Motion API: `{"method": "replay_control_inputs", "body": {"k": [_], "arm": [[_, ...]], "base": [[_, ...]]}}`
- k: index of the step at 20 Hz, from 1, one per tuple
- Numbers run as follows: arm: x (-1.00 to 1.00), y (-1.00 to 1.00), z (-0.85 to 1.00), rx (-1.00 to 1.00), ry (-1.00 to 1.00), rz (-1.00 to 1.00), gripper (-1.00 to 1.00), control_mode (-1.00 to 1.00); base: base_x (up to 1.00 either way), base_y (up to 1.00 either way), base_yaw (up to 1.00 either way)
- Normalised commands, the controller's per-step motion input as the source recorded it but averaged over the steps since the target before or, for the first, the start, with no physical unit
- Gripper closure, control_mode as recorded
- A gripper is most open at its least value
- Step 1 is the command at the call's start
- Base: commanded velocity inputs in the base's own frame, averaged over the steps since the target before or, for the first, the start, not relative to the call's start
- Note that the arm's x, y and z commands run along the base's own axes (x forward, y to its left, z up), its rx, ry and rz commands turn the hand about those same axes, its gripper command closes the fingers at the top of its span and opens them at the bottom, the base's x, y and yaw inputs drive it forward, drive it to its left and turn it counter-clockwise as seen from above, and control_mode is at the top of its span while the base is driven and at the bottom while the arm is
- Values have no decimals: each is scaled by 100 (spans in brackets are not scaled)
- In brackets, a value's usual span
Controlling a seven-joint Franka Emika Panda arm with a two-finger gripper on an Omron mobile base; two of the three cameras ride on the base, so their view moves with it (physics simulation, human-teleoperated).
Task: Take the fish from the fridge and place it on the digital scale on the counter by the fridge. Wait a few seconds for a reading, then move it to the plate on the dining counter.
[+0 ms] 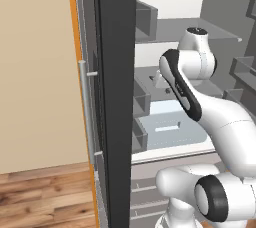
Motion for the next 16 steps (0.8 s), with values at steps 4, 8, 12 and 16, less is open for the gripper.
{"method": "replay_control_inputs", "body": {"k": [4,8,12,16], "arm": [[-11,-10,-4,0,0,0,-100,-100],[-5,-50,-4,2,-4,1,-100,-100],[18,-45,0,0,-11,6,-100,-100],[36,-27,-1,0,-15,9,-100,-100]], "base": [[0,0,0],[0,0,0],[0,0,0],[0,0,0]]}}
